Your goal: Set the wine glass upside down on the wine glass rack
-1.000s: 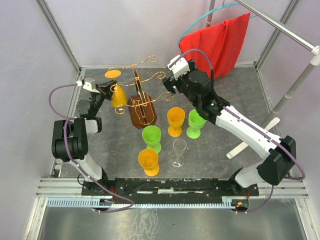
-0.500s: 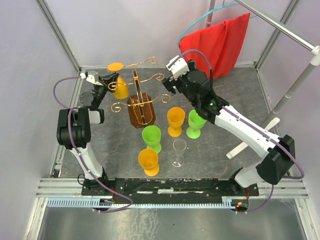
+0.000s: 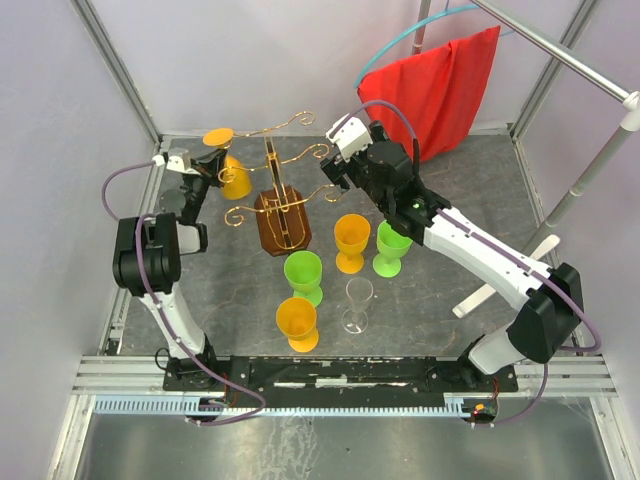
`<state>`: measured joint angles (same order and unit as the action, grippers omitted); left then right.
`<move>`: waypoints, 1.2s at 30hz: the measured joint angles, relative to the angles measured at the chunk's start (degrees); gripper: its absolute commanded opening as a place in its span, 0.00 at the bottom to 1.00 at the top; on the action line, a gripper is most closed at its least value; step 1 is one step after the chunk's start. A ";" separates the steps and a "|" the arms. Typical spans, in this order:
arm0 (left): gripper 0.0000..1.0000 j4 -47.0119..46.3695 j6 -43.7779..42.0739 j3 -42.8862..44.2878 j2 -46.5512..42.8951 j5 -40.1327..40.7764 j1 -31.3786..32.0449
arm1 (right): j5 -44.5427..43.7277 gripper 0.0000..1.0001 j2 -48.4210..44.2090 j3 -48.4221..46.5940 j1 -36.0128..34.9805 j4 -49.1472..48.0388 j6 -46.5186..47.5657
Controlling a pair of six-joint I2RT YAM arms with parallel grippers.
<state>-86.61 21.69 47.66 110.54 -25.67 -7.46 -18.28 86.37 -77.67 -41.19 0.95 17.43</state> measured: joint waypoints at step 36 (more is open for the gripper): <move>0.93 1.31 -0.98 -9.97 -6.88 -0.79 1.99 | -0.50 1.00 2.67 -6.71 0.00 5.20 -5.42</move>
<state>-85.30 20.71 37.69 103.66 -26.46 -5.48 -18.79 89.03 -84.38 -41.19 6.15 12.01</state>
